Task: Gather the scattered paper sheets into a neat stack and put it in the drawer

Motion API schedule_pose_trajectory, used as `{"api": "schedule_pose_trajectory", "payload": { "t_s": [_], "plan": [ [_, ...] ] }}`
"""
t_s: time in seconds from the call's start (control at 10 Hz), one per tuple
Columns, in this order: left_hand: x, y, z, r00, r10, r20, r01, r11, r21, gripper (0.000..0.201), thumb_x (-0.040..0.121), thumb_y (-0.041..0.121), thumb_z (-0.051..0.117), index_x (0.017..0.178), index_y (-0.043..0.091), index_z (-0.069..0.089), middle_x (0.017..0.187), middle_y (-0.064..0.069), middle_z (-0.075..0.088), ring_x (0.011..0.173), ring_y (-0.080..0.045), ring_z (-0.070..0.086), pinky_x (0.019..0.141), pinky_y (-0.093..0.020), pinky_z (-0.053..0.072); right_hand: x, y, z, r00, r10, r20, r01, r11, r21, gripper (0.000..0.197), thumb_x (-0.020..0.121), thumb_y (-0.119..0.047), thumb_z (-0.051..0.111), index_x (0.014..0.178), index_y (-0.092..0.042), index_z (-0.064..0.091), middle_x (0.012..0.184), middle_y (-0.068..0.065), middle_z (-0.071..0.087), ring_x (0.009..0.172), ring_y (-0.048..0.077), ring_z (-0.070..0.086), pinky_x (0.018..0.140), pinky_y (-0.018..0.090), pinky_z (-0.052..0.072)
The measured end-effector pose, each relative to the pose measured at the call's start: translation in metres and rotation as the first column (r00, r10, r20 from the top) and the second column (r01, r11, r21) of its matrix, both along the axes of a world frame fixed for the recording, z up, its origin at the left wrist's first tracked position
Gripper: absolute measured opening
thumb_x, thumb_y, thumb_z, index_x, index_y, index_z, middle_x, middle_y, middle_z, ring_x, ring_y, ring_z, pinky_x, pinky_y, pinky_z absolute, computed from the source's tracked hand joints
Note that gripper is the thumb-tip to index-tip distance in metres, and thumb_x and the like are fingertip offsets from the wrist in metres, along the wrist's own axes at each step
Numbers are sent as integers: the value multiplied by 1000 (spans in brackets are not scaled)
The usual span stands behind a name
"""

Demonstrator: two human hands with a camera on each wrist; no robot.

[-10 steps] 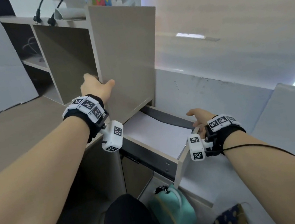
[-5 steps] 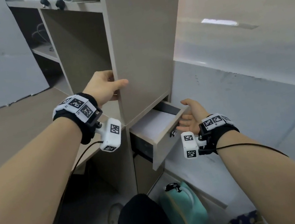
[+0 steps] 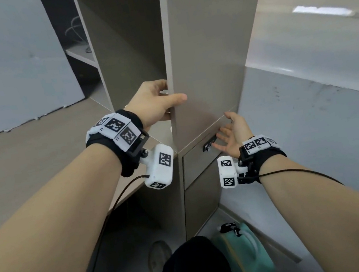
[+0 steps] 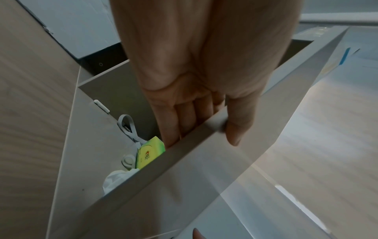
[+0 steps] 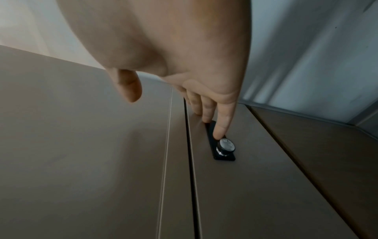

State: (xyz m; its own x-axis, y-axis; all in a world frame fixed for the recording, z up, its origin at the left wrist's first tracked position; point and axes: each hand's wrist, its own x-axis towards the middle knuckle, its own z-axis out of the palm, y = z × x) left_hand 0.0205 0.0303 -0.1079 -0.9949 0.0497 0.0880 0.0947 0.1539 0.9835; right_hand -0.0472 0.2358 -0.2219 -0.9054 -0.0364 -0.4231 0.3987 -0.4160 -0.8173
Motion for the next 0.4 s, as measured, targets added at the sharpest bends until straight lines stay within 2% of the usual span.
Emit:
{"api": "schedule_pose_trajectory", "payload": {
  "t_s": [0.1,0.2,0.3,0.4],
  "plan": [
    [-1,0,-1,1000,5,2,-5,1000,14,29,93,8,69,121,9,64,111,-9,75,97,-22,75,81,-35,62,-4,-1,-2,1000,15,-3,-15,1000,2,76,88,-42,60,154,-24,27,158,8,31,142,25,34,98,52,43],
    [3,3,0,1000,9,6,-9,1000,29,28,94,7,68,122,8,64,111,-10,74,97,-22,75,78,-32,62,-2,2,-2,999,47,13,-48,999,23,74,90,-40,59,154,-19,27,158,9,31,143,28,34,103,51,40],
    [5,3,0,1000,10,13,-11,999,41,27,95,8,67,122,10,63,111,-9,74,96,-21,74,77,-30,62,8,-2,2,994,94,49,-102,978,181,63,89,-33,63,144,-16,39,152,14,36,136,39,39,94,50,49],
    [8,6,-5,999,44,17,-45,989,139,23,96,10,66,119,9,65,109,-11,74,95,-22,73,81,-31,62,17,0,12,997,79,10,-78,945,317,48,87,-20,66,131,-11,50,132,16,51,111,37,57,73,42,57]
  ]
}}
